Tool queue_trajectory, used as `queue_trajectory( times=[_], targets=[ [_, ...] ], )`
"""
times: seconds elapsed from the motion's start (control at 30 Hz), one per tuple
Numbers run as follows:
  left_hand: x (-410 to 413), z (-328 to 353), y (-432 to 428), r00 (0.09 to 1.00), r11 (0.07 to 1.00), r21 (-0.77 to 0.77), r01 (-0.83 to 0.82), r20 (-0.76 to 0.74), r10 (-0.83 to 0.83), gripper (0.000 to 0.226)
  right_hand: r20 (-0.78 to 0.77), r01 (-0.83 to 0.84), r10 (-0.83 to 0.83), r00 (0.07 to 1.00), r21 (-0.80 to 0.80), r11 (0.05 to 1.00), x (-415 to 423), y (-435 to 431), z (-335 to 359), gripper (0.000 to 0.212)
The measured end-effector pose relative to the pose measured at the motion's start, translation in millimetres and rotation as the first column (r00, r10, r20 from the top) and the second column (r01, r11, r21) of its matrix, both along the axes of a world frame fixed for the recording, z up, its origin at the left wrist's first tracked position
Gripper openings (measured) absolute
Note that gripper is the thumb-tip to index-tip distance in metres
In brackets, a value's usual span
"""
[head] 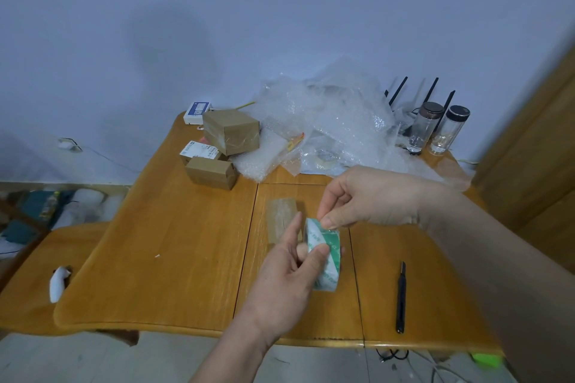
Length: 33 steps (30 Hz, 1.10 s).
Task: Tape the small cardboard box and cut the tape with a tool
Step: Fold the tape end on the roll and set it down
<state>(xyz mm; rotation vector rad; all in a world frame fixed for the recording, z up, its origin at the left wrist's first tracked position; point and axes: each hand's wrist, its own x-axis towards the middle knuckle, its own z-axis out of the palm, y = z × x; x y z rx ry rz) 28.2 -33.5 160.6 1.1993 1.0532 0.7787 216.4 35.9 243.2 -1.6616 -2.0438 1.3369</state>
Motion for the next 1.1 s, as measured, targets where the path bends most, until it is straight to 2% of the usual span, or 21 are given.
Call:
queue_trajectory(
  times=[0.13, 0.23, 0.33, 0.43, 0.5, 0.6, 0.67, 0.77, 0.83, 1.0, 1.1],
  targets=[
    [1.4, -3.4, -0.1, 1.000, 1.000, 0.005, -0.010, 0.000, 0.010, 0.087, 0.064, -0.020, 0.019, 0.998, 0.002, 1.000, -1.4, -1.0, -1.5, 0.011],
    [1.8, -5.7, -0.8, 1.000, 1.000, 0.000, -0.022, 0.007, 0.022, 0.086, 0.039, -0.009, 0.008, 0.999, 0.003, 1.000, -3.4, -4.1, -1.5, 0.010],
    [1.3, -3.9, -4.6, 0.999, 0.999, -0.002, -0.033, 0.031, 0.033, 0.080, 0.035, 0.018, -0.020, 0.999, 0.042, 0.999, -1.3, -7.9, -6.3, 0.026],
    [-1.4, -2.6, -8.1, 0.997, 0.998, 0.008, -0.056, 0.048, 0.055, 0.070, -0.066, 0.152, -0.150, 0.986, 0.029, 0.988, 3.7, -17.5, -19.2, 0.042],
    [-1.2, -0.9, -9.4, 0.997, 0.998, 0.025, -0.060, 0.054, 0.058, 0.070, -0.208, 0.291, -0.295, 0.933, -0.051, 0.955, 1.6, -28.9, -32.6, 0.039],
    [5.1, 1.2, -10.5, 0.995, 0.996, 0.035, -0.086, 0.060, 0.084, 0.072, -0.399, 0.467, -0.525, 0.752, -0.240, 0.851, -8.5, -47.3, -51.1, 0.037],
    [11.0, 0.2, -10.3, 0.993, 0.994, 0.040, -0.107, 0.058, 0.104, 0.071, -0.457, 0.536, -0.604, 0.653, -0.284, 0.795, -14.7, -57.7, -57.4, 0.040],
    [19.0, -4.5, -7.6, 0.992, 0.990, 0.067, -0.124, 0.029, 0.122, 0.075, -0.474, 0.582, -0.604, 0.641, -0.213, 0.785, -21.9, -69.6, -60.2, 0.042],
    [24.7, -6.2, -6.9, 0.993, 0.990, 0.086, -0.115, 0.005, 0.115, 0.078, -0.512, 0.609, -0.617, 0.597, -0.211, 0.764, -24.0, -74.4, -63.8, 0.045],
    [39.6, -15.9, -9.4, 0.995, 0.991, 0.090, -0.097, -0.012, 0.098, 0.057, -0.603, 0.649, -0.676, 0.424, -0.318, 0.691, -20.3, -76.7, -70.9, 0.050],
    [48.6, -21.0, -9.8, 0.996, 0.995, 0.047, -0.083, -0.014, 0.084, 0.053, -0.591, 0.646, -0.705, 0.391, -0.370, 0.668, -11.2, -79.3, -75.7, 0.051]
  ],
)
